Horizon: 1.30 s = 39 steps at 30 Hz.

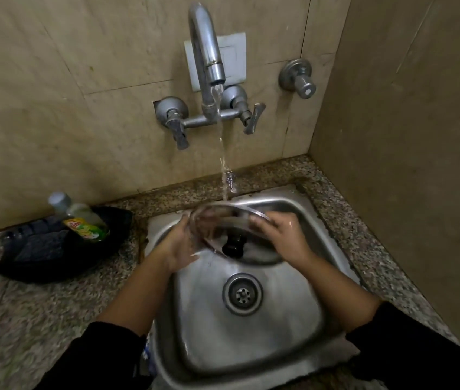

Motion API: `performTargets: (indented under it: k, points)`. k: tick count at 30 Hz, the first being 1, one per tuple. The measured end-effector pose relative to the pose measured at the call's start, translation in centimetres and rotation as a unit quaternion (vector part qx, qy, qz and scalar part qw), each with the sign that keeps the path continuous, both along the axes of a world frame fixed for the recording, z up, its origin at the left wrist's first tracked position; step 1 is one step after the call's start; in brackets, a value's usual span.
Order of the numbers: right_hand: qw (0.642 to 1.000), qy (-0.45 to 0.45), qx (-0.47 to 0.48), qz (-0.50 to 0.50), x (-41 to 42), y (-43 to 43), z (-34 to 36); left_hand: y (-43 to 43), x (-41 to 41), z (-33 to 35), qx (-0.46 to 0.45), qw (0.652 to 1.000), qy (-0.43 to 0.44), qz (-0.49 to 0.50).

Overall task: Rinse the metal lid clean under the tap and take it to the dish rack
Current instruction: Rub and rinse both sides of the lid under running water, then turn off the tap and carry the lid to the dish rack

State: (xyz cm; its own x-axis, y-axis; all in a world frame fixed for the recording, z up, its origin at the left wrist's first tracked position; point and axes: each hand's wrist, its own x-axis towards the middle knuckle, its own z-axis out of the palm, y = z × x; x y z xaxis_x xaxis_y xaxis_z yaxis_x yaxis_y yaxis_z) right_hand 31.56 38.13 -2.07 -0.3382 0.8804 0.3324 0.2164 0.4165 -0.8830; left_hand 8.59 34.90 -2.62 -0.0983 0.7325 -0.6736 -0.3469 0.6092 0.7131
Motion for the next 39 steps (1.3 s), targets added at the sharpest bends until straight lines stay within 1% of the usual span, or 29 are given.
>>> performTargets:
  k: [1, 2, 5, 7, 10, 12, 16, 17, 19, 22, 24, 26, 29, 31, 33, 36, 39]
  points:
    - [0.995, 0.044, -0.082, -0.023, -0.6, 0.4, 0.4, -0.1, 0.1, 0.0, 0.022, 1.0, -0.005, 0.007]
    - [0.986, 0.078, -0.143, -0.043, -1.1, 0.9, 0.6, -0.2, 0.3, 0.2, 0.04, 0.999, -0.013, 0.011]
    - [0.954, 0.133, -0.248, -0.104, -2.4, 2.5, 0.8, -0.1, -0.5, 0.4, 0.096, 0.991, -0.062, 0.077]
    - [0.926, 0.179, -0.311, -0.12, -3.2, 3.1, 0.6, -0.6, -1.5, 0.4, 0.137, 0.982, -0.082, 0.096]
    - [0.887, 0.251, -0.374, -0.103, -4.2, 3.3, 0.6, -1.8, -2.6, 0.2, 0.176, 0.972, -0.111, 0.107]
    - [0.874, 0.274, -0.389, -0.095, -4.4, 3.4, 0.5, -1.9, -2.8, 0.6, 0.172, 0.972, -0.125, 0.098]
    - [0.854, 0.311, -0.398, -0.125, -3.5, 3.8, -0.2, -0.9, -0.7, 2.1, 0.164, 0.98, -0.078, 0.085]
    - [0.854, 0.313, -0.391, -0.143, -3.2, 4.0, -0.3, -0.5, 0.2, 2.6, 0.171, 0.979, -0.064, 0.092]
    - [0.876, 0.278, -0.341, -0.199, -2.2, 4.8, -0.3, 0.7, 1.8, 3.2, 0.167, 0.979, -0.032, 0.114]
    - [0.928, 0.165, -0.219, -0.253, -0.6, 6.7, 0.3, 2.2, 3.6, 3.9, 0.179, 0.977, 0.0, 0.119]
    - [0.947, 0.075, -0.149, -0.275, -0.1, 8.2, 1.3, 2.8, 4.5, 4.2, 0.179, 0.977, 0.029, 0.114]
    - [0.961, 0.023, -0.088, -0.26, -0.4, 9.6, 3.1, 3.1, 5.2, 4.8, 0.183, 0.975, 0.053, 0.112]
    - [0.982, 0.017, -0.053, -0.18, -2.6, 11.1, 6.4, 3.0, 5.1, 5.3, 0.192, 0.97, 0.098, 0.109]
    - [0.986, 0.013, -0.035, -0.162, -4.5, 11.9, 7.9, 2.7, 4.6, 5.7, 0.192, 0.966, 0.133, 0.112]
    - [0.981, -0.003, -0.012, -0.194, -6.1, 12.3, 8.9, 2.1, 3.9, 6.1, 0.196, 0.96, 0.149, 0.13]
    - [0.96, -0.076, 0.022, -0.268, -7.0, 12.3, 9.6, 1.2, 2.9, 6.5, 0.201, 0.953, 0.174, 0.143]
    - [0.937, -0.164, 0.092, -0.294, -7.1, 12.0, 9.5, 0.3, 1.5, 6.4, 0.193, 0.948, 0.198, 0.155]
